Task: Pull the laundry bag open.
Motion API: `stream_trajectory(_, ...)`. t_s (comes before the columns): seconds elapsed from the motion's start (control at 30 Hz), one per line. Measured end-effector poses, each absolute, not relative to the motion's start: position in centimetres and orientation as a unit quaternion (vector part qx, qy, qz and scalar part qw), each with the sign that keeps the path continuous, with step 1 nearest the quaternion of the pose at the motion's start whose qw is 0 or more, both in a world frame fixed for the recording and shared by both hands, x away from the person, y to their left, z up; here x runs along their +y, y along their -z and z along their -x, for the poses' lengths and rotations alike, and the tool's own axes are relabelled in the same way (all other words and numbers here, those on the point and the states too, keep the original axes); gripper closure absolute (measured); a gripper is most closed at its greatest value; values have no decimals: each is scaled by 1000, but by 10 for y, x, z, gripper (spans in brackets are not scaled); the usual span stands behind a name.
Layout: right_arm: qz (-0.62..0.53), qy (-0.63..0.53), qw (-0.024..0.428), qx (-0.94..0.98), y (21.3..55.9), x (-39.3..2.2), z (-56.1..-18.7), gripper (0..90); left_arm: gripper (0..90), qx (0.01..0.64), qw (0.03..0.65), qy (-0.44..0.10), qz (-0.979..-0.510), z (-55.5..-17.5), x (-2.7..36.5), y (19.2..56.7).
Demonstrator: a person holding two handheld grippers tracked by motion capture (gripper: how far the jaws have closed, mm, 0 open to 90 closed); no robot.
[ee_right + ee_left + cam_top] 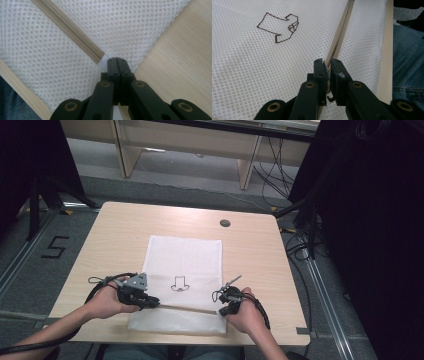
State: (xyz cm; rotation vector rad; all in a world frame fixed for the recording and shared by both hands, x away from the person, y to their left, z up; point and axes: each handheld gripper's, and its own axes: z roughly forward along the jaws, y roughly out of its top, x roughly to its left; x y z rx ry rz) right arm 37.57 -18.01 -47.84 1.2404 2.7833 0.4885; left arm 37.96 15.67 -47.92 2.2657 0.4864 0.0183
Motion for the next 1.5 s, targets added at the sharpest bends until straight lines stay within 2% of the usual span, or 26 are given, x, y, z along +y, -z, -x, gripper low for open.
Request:
stream_trajectory(0.5, -396, -159, 33, 904, 479, -181, -376, 900, 833, 188, 391, -12, -901, -381, 170, 482)
stream_trajectory(0.57, -397, -159, 32, 903, 479, -181, -376, 900, 833, 202, 395, -5, -896, -380, 173, 482)
stream_trajectory(0.63, -397, -159, 31, 903, 479, -181, -376, 900, 833, 196, 380, -20, -904, -380, 176, 483)
stream_trajectory(0.7, -396, -160, 32, 904, 479, -181, -376, 900, 833, 209, 395, -4, -895, -380, 181, 483)
stream_trajectory(0.77, -402, -159, 29, 901, 479, -180, -376, 900, 833, 203, 382, -18, -901, -380, 183, 483)
stream_trajectory(1.17, -399, -164, 27, 902, 479, -182, -376, 900, 833, 208, 393, -10, -895, -379, 187, 484)
stream_trajectory(1.3, -402, -163, 27, 901, 479, -182, -376, 900, 833, 205, 378, -27, -903, -379, 192, 485)
stream_trajectory(1.5, -401, -162, 27, 901, 479, -182, -377, 900, 833, 231, 382, -18, -894, -376, 210, 488)
